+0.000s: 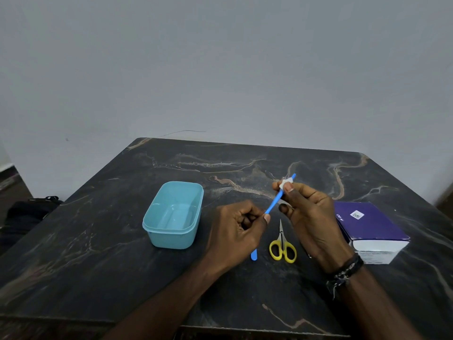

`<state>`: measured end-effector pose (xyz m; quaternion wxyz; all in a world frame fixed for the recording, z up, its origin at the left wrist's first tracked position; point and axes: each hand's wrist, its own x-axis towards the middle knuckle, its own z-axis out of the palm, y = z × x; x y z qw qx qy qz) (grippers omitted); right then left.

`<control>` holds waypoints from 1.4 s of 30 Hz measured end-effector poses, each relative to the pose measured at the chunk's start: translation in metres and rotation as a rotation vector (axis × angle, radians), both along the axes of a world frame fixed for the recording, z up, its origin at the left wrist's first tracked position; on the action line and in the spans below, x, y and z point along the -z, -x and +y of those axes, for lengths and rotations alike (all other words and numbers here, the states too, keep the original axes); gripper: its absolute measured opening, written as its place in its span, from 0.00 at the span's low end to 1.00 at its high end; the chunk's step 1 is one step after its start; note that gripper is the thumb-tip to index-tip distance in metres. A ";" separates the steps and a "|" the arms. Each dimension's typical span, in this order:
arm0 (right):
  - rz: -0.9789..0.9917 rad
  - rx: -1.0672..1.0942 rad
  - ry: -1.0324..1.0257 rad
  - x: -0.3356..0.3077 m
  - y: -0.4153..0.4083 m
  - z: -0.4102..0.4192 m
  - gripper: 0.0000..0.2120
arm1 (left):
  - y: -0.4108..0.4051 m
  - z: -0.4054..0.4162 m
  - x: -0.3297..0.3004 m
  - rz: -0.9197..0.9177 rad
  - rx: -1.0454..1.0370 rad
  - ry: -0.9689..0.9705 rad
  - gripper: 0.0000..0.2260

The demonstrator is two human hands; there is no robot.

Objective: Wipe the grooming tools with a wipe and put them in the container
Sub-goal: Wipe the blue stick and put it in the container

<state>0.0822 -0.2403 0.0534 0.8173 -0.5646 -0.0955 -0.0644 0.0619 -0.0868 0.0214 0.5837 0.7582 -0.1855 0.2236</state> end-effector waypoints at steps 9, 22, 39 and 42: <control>-0.058 -0.054 0.091 0.005 0.001 0.006 0.23 | -0.001 0.002 -0.001 0.001 -0.001 0.064 0.07; -0.031 0.027 0.020 0.001 0.004 0.008 0.10 | -0.003 0.004 -0.001 -0.030 -0.055 0.152 0.04; 0.101 -0.130 -0.005 -0.003 0.006 0.006 0.07 | 0.000 0.002 -0.017 -0.140 -0.162 0.497 0.07; 0.134 -0.262 0.149 -0.002 0.010 0.010 0.06 | -0.001 0.003 -0.019 -0.144 -0.208 0.581 0.09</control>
